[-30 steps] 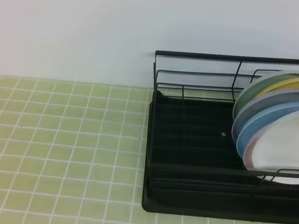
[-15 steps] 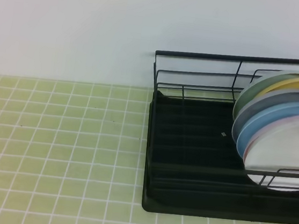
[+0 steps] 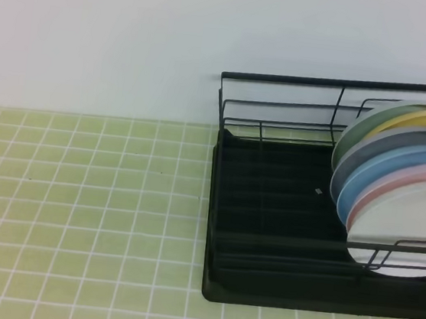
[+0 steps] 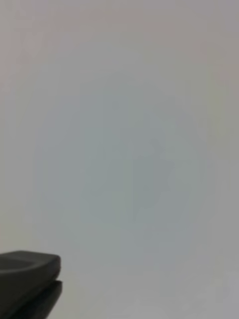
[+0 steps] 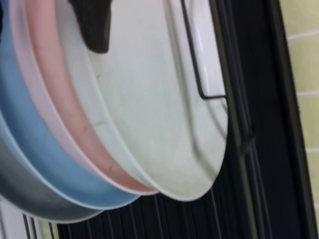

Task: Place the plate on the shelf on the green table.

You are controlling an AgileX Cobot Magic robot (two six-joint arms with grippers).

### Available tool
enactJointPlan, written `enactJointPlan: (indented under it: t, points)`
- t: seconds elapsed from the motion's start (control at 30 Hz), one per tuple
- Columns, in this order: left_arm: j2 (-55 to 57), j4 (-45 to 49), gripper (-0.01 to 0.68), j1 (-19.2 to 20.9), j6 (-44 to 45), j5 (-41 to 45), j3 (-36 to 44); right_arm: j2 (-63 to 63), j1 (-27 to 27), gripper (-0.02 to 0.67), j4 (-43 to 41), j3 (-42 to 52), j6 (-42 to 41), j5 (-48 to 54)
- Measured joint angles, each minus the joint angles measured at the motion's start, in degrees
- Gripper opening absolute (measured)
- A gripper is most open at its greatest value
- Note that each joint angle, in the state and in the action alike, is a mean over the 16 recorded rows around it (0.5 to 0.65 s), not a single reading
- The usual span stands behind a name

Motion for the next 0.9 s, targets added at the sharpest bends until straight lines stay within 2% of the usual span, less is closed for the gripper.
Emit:
enactJointPlan:
  t: [0.17, 0.4, 0.63, 0.9]
  points:
    - [-2.97, -1.34, 0.0, 2.41, -6.11, 2.52, 4.58, 0.0, 1.18, 0.375, -1.97, 0.0, 2.6, 0.98]
    - [-7.28, -1.94, 0.0, 4.64, -12.65, 3.87, 14.87, 0.0, 3.05, 0.376, -5.47, 0.0, 6.17, 2.27]
    - [-8.98, -1.13, 0.0, 4.95, -14.1, 0.63, 24.46, 0.0, 4.01, 0.376, -8.09, 0.0, 8.45, 2.04]
    - [-10.62, -0.1, 0.0, 4.97, -14.03, -2.85, 29.36, -0.03, 4.09, 0.386, -8.14, 0.0, 8.75, 1.11]
